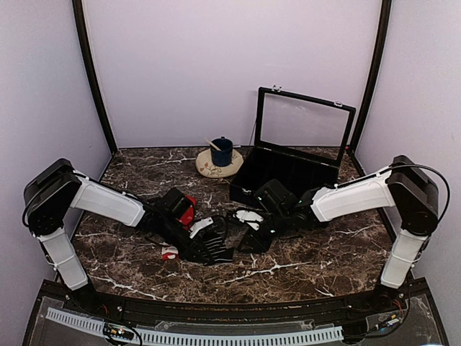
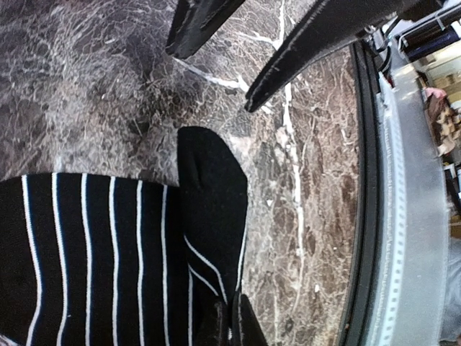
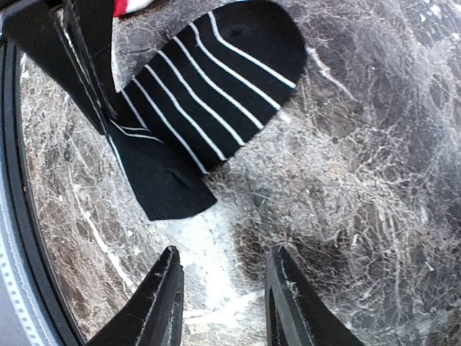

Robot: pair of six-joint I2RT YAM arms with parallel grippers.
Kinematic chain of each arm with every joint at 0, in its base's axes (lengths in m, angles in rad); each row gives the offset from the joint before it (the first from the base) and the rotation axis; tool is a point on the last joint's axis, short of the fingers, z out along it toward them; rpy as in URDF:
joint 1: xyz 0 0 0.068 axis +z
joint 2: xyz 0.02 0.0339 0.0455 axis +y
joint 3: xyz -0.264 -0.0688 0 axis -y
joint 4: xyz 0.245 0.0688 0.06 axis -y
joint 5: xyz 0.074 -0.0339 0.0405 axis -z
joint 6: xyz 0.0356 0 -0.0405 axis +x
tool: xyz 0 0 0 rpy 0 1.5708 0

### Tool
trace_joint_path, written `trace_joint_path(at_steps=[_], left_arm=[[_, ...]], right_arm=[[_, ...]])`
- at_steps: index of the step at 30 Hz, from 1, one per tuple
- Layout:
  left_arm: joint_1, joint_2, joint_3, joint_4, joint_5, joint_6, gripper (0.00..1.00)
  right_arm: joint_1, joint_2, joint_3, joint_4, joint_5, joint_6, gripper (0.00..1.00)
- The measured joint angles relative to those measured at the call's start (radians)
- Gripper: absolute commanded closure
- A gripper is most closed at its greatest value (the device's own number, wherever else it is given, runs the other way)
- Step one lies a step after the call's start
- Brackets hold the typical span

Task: Roll the socks
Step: Roll the sock at the center of the board.

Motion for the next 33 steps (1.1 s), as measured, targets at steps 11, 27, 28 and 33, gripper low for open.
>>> trace_joint_path(at_steps=[11,27,28,33], left_arm=[[0.084,0.064,0.006,-0.023,0.153,-0.102,1.00],[0.109,0.115,0.028,-0.075,0.241,-0.116,1.00],[0.111,0.115,0.028,-0.078,0.243,-0.116,1.00],[0.123,0.120,0.028,-0.087,0.257,-0.116,1.00]], right_arm=[[0.107,-0.019,0.001,0.022,0.082,-0.076,0.64],[0.191,0.032,0.101,0.014,0.121,-0.170,0.64],[0.194,0.039,0.106,0.014,0.120,-0.178,0.64],[0.207,0.084,0.136,0.001,0.121,-0.212,0.64]])
